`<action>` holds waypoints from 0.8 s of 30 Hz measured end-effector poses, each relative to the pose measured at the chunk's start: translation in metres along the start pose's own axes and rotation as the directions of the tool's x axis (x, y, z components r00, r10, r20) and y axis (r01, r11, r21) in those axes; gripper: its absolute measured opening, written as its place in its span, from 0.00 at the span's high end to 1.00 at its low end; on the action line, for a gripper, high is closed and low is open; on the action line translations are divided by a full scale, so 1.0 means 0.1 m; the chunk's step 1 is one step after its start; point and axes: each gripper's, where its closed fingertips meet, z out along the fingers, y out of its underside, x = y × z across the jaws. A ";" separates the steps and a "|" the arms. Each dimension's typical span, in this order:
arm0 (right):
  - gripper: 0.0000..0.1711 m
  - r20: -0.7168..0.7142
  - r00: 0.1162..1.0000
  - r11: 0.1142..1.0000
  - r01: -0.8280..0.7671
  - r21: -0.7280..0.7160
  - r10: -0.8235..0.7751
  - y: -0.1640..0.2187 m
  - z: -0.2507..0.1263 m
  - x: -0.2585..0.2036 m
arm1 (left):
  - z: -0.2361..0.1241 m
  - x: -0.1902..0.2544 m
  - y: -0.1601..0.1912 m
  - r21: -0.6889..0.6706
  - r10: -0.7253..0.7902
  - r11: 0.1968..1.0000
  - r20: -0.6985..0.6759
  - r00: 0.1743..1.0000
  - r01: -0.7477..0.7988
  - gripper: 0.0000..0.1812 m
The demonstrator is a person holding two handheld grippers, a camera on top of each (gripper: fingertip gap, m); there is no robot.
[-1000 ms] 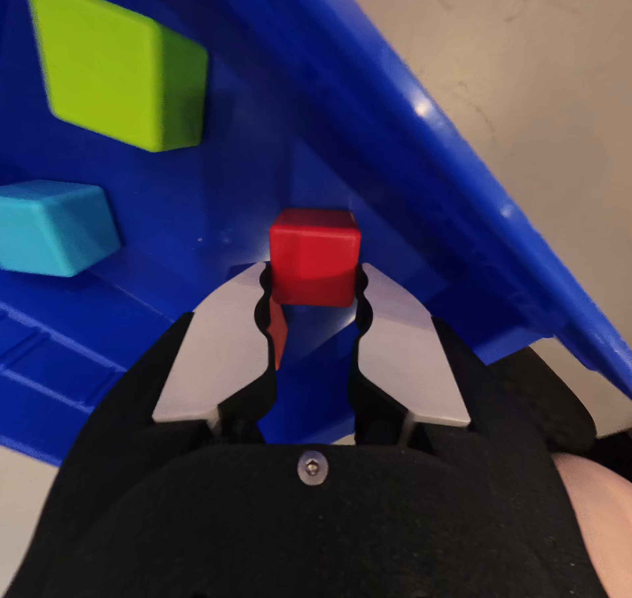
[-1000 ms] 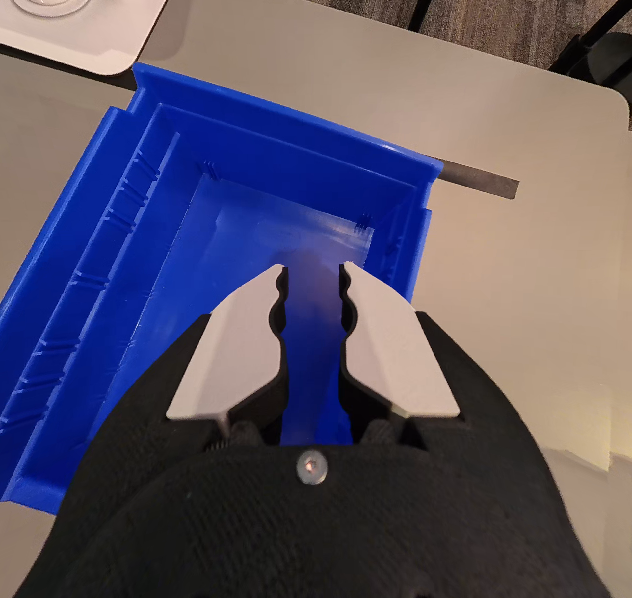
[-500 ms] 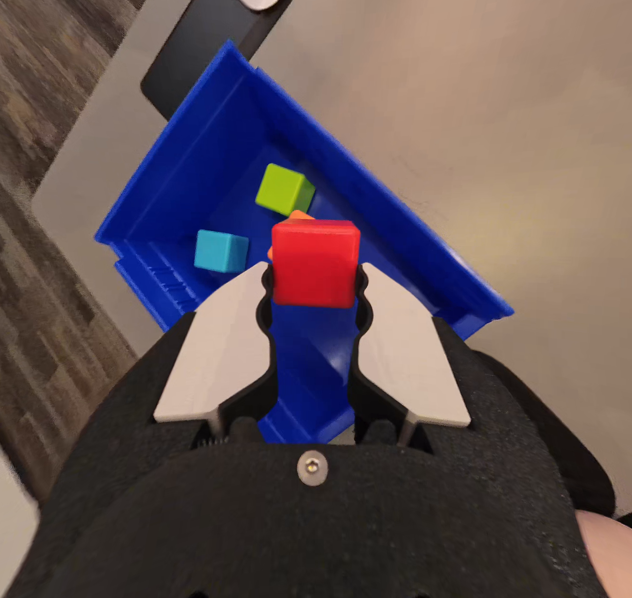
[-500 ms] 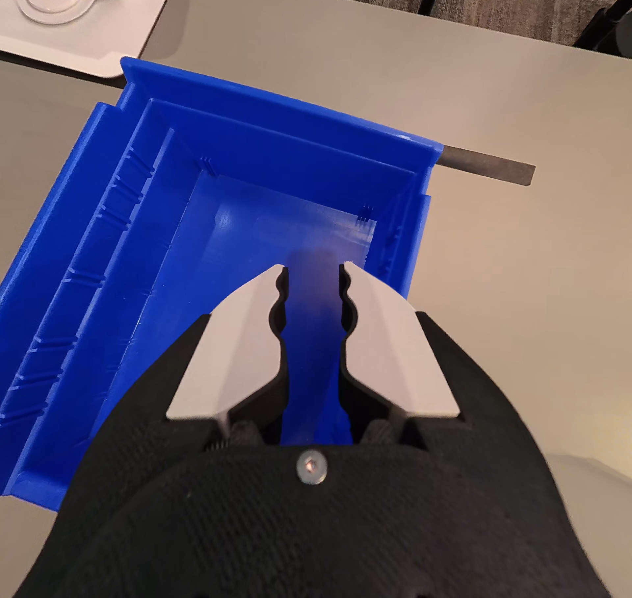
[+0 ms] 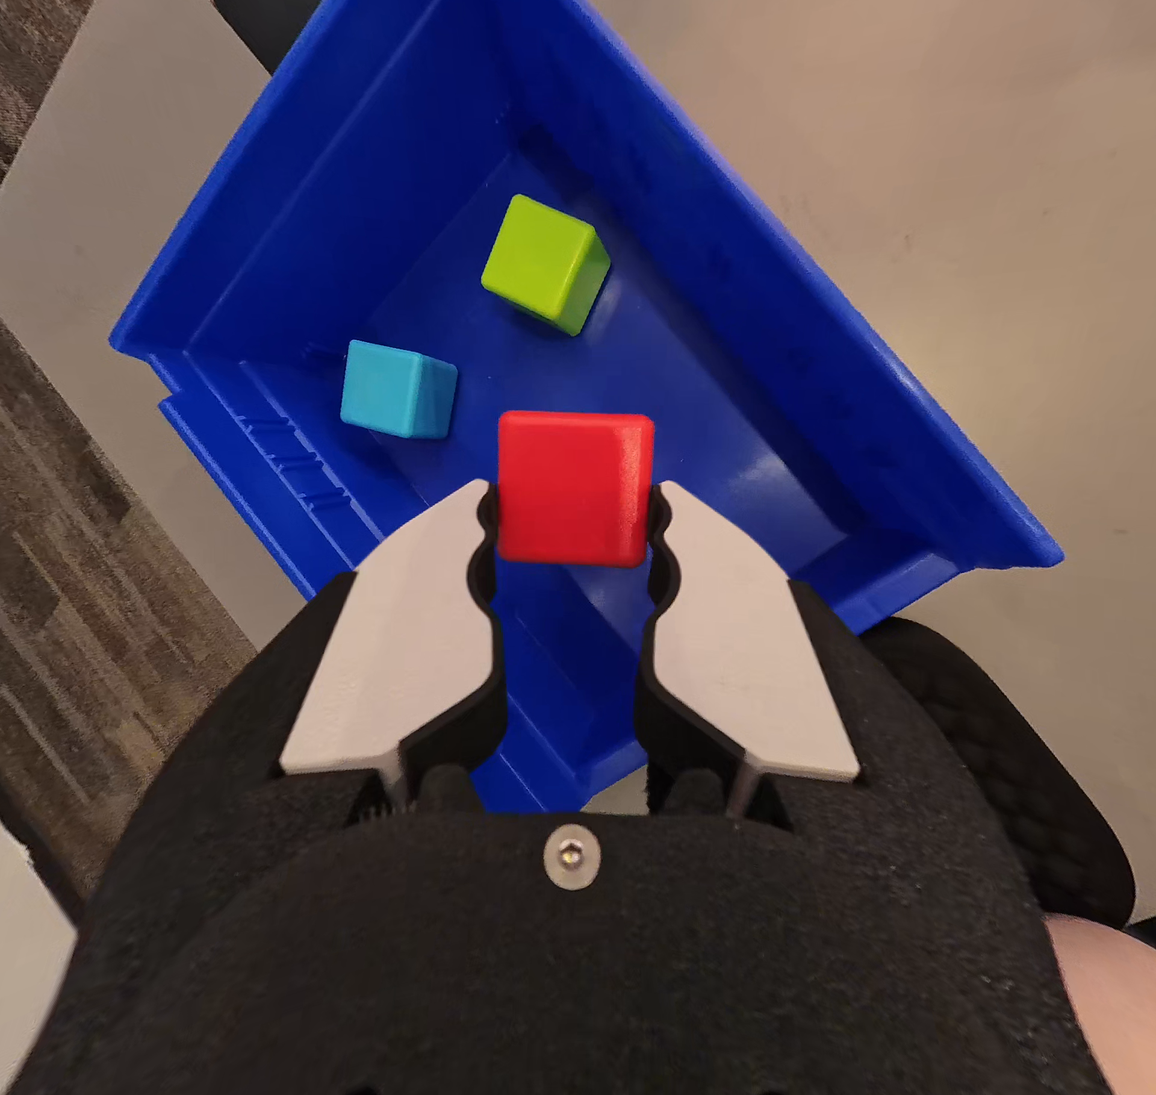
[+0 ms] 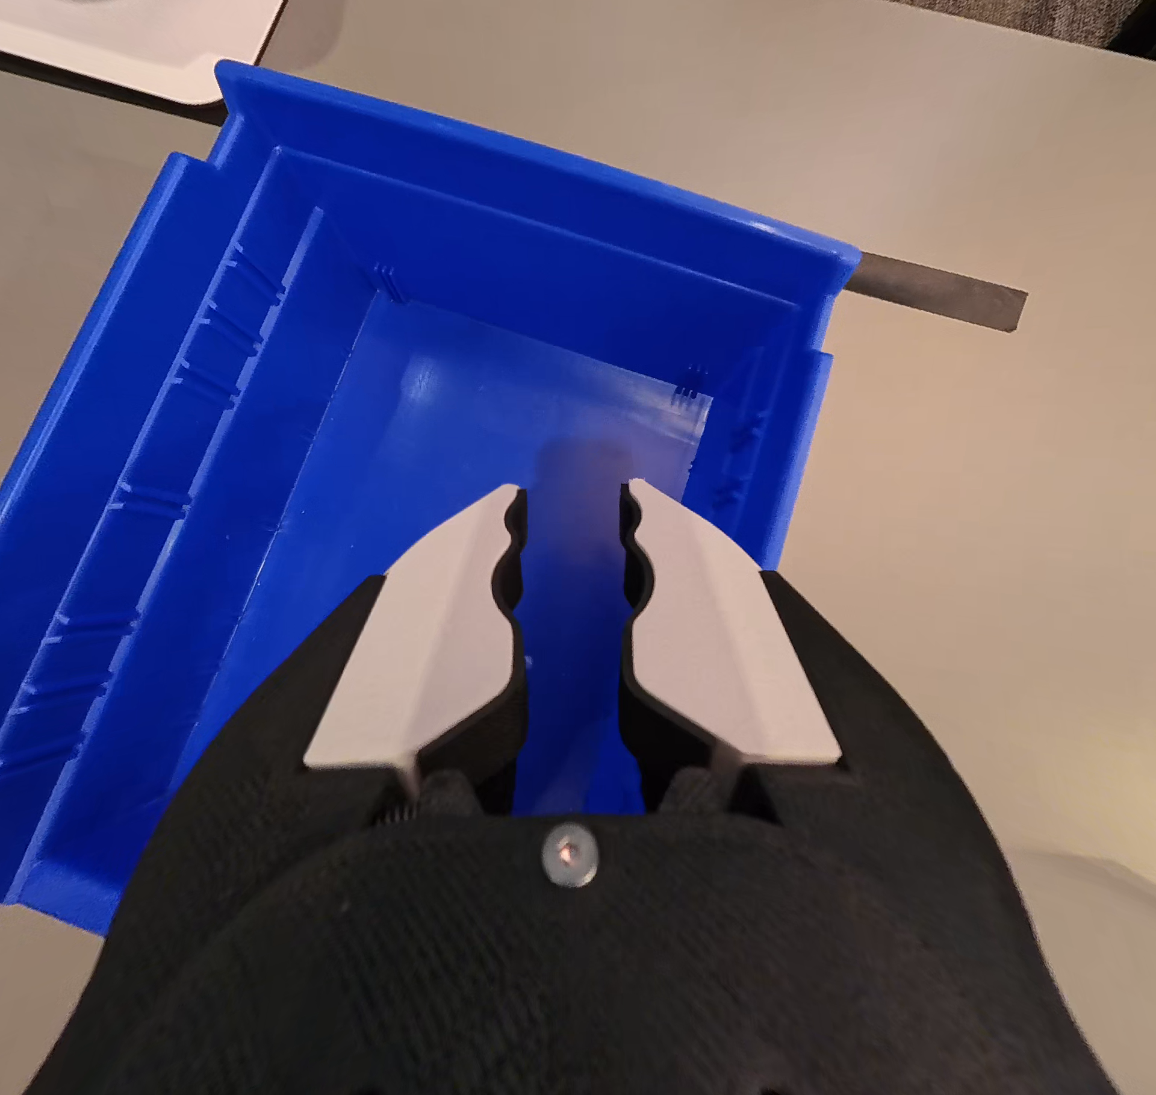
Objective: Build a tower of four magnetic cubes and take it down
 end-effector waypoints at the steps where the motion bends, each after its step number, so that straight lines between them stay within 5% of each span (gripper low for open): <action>1: 0.82 -0.001 1.000 1.000 0.003 -0.004 -0.003 0.00 0.01 0.00 | 0.00 0.00 0.00 0.005 0.000 1.000 -0.005 1.000 0.000 0.75; 24: 0.82 0.010 1.000 0.999 -0.003 -0.044 0.004 0.09 0.12 -0.01 | 0.02 -0.10 0.06 0.001 -0.022 1.000 0.012 1.000 0.022 0.75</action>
